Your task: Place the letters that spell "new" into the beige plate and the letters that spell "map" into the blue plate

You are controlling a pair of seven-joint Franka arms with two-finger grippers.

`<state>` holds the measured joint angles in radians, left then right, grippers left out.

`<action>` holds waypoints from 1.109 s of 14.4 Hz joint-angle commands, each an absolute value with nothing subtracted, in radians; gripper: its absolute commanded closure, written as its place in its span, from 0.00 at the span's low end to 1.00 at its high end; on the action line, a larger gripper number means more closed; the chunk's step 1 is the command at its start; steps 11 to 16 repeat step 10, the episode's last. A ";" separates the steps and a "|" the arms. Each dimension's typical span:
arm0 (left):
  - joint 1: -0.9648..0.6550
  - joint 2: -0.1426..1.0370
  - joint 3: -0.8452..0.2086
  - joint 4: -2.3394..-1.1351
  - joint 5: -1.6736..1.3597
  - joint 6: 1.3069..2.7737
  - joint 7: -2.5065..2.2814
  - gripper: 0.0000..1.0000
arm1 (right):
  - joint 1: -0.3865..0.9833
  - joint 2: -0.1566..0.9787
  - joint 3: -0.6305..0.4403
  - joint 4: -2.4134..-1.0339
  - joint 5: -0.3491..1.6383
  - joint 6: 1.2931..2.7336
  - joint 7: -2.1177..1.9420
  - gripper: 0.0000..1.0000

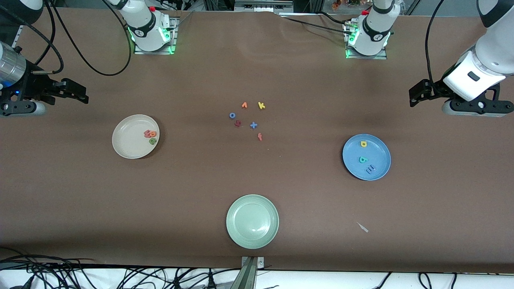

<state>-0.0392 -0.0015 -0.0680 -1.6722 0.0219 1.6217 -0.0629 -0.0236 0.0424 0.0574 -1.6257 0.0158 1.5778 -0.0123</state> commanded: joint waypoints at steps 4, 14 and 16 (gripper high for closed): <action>-0.041 -0.003 -0.066 -1.654 0.023 1.598 -0.043 0.00 | -0.035 0.037 0.075 -1.654 0.005 1.598 -0.009 0.00; -0.041 -0.003 -0.066 -1.649 0.023 1.598 -0.043 0.00 | -0.032 0.038 0.074 -1.654 0.003 1.598 -0.009 0.00; -0.041 -0.003 -0.066 -1.649 0.023 1.598 -0.043 0.00 | -0.032 0.038 0.074 -1.654 0.003 1.598 -0.009 0.00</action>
